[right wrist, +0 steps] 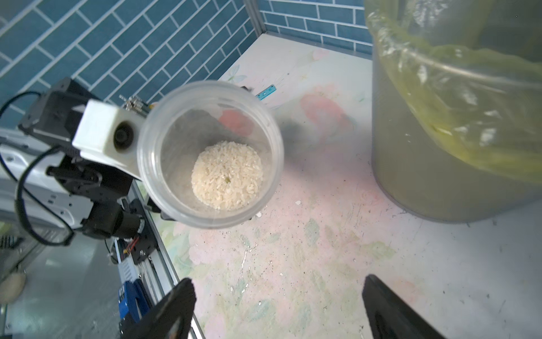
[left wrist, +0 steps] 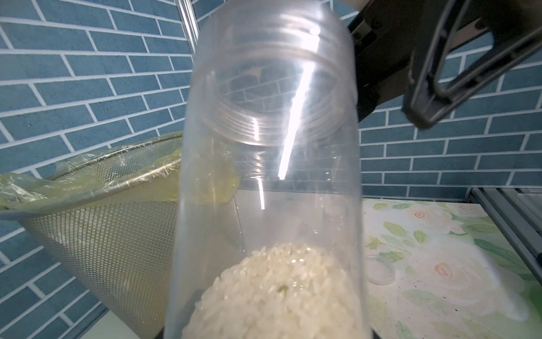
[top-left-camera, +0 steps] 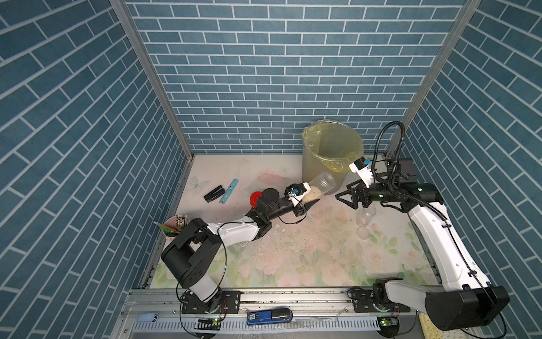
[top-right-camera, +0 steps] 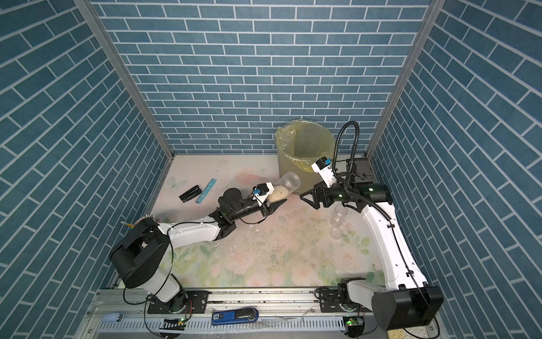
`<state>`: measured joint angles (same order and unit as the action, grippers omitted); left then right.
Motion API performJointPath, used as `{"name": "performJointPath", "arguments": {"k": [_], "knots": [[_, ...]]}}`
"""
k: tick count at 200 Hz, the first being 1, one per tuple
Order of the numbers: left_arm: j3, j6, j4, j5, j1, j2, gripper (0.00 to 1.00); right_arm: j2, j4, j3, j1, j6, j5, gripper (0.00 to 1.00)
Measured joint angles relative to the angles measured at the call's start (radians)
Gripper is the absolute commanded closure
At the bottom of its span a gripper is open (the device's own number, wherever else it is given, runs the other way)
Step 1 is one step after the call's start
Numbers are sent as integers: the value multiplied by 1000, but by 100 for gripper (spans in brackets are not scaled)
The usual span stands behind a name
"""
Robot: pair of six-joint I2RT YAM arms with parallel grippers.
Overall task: Empty moldy rice from jars
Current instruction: Unscrew the lid from the jar.
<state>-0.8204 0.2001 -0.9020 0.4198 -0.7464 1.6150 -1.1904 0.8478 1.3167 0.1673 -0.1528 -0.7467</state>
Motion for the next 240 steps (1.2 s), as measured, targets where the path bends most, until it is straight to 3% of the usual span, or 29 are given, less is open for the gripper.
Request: {"name": "performJointPath", "arguments": {"k": [79, 112, 150, 240], "knots": [[0, 142, 38, -140, -39, -1, 79, 155, -55, -13, 16, 791, 194, 14], [0, 206, 55, -197, -78, -1, 79, 140, -57, -26, 93, 1001, 264, 13], [0, 243, 54, -246, -96, -1, 79, 79, -78, -26, 145, 1099, 273, 13], [1, 269, 53, -271, -110, -1, 79, 43, -121, 15, 163, 1122, 263, 12]]}}
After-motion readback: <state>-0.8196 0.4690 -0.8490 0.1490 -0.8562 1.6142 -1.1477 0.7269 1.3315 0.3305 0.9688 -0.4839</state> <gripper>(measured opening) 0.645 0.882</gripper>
